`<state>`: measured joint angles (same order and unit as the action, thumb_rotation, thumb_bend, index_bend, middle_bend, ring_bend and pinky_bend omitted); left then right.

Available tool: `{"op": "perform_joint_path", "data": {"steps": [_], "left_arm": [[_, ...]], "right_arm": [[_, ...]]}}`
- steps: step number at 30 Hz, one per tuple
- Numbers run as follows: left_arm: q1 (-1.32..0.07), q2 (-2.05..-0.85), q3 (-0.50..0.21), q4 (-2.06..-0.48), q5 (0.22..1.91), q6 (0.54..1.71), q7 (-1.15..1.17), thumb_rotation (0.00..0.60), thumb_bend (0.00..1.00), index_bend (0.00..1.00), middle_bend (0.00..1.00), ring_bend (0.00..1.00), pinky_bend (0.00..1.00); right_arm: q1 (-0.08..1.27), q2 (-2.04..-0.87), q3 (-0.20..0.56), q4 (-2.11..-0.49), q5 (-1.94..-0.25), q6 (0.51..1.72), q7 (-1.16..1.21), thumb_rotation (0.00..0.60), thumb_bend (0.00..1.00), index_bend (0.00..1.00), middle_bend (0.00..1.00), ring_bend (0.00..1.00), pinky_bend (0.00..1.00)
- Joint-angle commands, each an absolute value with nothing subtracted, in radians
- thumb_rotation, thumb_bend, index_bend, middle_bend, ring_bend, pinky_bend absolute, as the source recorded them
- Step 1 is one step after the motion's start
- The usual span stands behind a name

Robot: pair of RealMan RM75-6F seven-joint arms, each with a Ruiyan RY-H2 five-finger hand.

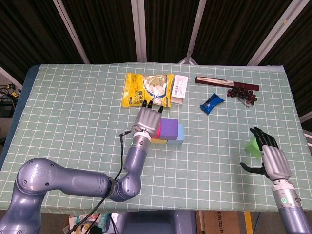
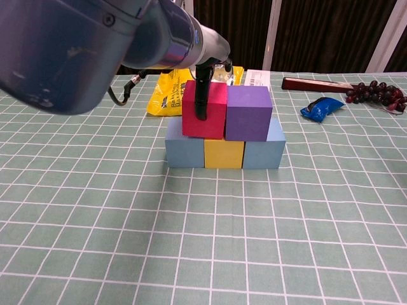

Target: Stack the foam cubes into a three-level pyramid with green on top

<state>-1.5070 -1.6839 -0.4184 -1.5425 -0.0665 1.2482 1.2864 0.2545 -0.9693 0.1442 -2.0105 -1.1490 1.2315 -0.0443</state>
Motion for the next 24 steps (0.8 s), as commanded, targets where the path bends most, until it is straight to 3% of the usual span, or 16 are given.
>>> {"op": "perform_joint_path", "data": {"steps": [1,24], "left_arm": [[-1.508,-1.688,-0.421,-1.539,-0.068,1.247,1.288,0.600,0.39,0.00,0.38,0.03,0.00],[-1.506,-1.709,-0.433,-1.521,-0.065,1.250,1.304,0.600,0.39,0.00,0.38,0.03,0.00]], "right_arm": [[0.255,-0.969,0.144,-2.010,-1.148,1.231,-0.044,0.600,0.21,0.00,0.00,0.00,0.00],[0.257,-0.967,0.145,-2.009,-1.143,1.225,-0.040,0.600,0.21,0.00,0.00,0.00,0.00]]}}
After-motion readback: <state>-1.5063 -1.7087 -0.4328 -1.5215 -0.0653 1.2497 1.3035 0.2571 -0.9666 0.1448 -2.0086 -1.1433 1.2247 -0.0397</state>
